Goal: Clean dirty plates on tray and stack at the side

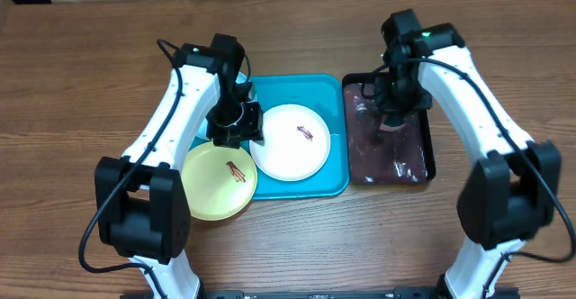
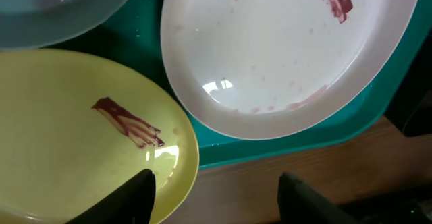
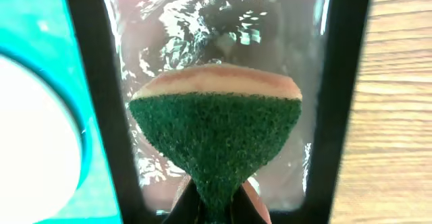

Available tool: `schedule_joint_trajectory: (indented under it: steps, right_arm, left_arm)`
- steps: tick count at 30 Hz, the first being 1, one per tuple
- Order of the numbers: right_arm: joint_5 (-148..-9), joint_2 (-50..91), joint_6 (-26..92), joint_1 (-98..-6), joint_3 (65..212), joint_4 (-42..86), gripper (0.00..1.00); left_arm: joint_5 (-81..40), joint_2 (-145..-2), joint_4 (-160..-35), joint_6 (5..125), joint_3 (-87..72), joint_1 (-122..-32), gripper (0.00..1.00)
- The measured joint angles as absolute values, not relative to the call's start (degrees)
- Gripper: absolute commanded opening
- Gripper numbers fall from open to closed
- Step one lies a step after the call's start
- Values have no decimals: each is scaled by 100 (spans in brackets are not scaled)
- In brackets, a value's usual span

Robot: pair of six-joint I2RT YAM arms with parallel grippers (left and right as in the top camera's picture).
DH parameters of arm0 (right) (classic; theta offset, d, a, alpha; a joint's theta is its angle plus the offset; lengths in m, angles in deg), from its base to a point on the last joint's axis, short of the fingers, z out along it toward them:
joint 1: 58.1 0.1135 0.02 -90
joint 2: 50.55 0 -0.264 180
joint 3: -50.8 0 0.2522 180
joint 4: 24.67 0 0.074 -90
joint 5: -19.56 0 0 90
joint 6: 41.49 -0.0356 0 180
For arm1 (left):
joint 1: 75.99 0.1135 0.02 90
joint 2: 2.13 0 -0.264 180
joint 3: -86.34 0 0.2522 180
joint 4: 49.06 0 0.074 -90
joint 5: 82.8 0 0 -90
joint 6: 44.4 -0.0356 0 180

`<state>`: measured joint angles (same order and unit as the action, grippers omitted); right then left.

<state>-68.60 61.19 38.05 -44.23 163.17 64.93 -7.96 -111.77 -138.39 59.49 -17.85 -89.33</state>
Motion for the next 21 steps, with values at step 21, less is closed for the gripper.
schedule_joint_trajectory:
  steps: [21]
  right_arm:
    - [-6858,6034,3829,-4423,16319,6506,5]
  left_arm:
    - [201,-11324,-13330,6812,-1779,-9327,38]
